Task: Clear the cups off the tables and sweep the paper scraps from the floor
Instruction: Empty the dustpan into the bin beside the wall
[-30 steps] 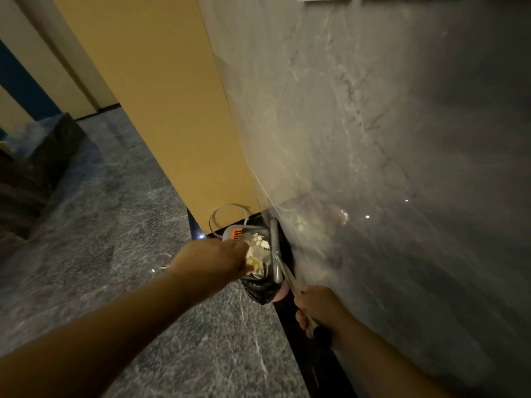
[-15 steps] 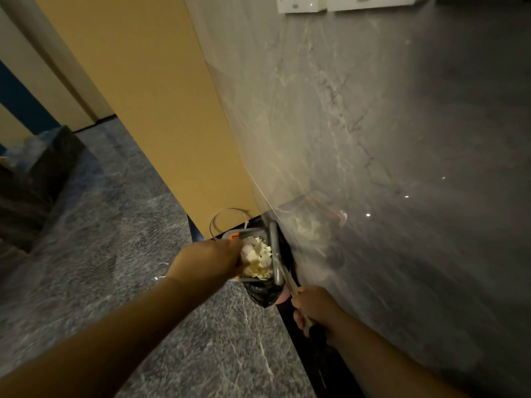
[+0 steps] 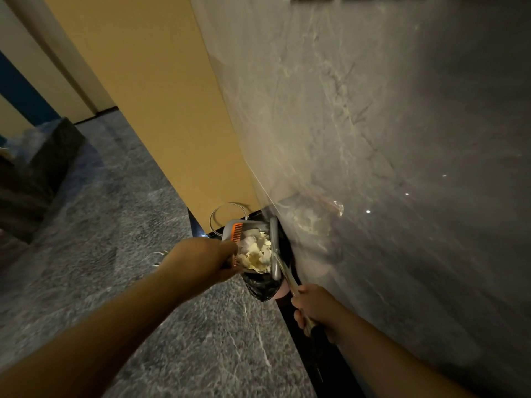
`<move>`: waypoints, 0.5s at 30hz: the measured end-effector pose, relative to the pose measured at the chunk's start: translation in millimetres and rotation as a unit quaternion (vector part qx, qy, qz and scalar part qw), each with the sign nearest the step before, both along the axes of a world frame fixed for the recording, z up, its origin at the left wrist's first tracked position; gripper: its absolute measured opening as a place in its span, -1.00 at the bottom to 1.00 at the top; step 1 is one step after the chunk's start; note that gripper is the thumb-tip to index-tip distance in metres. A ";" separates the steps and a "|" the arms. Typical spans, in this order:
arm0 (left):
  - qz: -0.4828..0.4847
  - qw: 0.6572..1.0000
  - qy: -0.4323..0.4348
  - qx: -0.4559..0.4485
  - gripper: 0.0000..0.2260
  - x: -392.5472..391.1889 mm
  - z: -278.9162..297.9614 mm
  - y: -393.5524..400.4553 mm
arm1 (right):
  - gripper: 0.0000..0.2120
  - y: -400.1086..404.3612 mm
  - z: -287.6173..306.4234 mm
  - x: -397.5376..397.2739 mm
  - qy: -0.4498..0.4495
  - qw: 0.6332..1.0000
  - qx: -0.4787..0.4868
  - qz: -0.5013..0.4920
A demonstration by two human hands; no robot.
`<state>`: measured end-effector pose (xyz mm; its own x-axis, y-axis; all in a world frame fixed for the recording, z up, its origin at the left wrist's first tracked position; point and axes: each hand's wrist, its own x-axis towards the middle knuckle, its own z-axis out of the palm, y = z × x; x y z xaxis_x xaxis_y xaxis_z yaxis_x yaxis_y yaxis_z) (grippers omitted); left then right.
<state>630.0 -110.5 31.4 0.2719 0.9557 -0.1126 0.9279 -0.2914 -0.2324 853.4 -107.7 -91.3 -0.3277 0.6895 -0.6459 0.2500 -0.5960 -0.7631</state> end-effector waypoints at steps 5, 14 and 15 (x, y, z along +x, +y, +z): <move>0.014 0.999 -0.030 0.018 -0.65 -1.2 -7.8 -3.6 | -0.90 -3.9 -9.3 1.4 0.029 0.999 -0.023 -0.012; 0.043 0.998 -0.034 0.029 -0.74 -2.3 -5.0 -9.1 | -0.85 -9.6 -13.0 -2.8 0.007 1.000 -0.007 -0.014; 0.040 0.997 -0.039 0.047 -0.72 -4.3 -0.9 -8.3 | -0.86 -10.2 -12.3 -3.9 0.009 1.000 -0.008 -0.003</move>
<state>625.7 -118.8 30.5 0.1983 0.9801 -0.0026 0.9637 -0.1954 -0.1820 849.5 -117.9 -103.7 -0.3356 0.6803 -0.6516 0.2334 -0.6101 -0.7572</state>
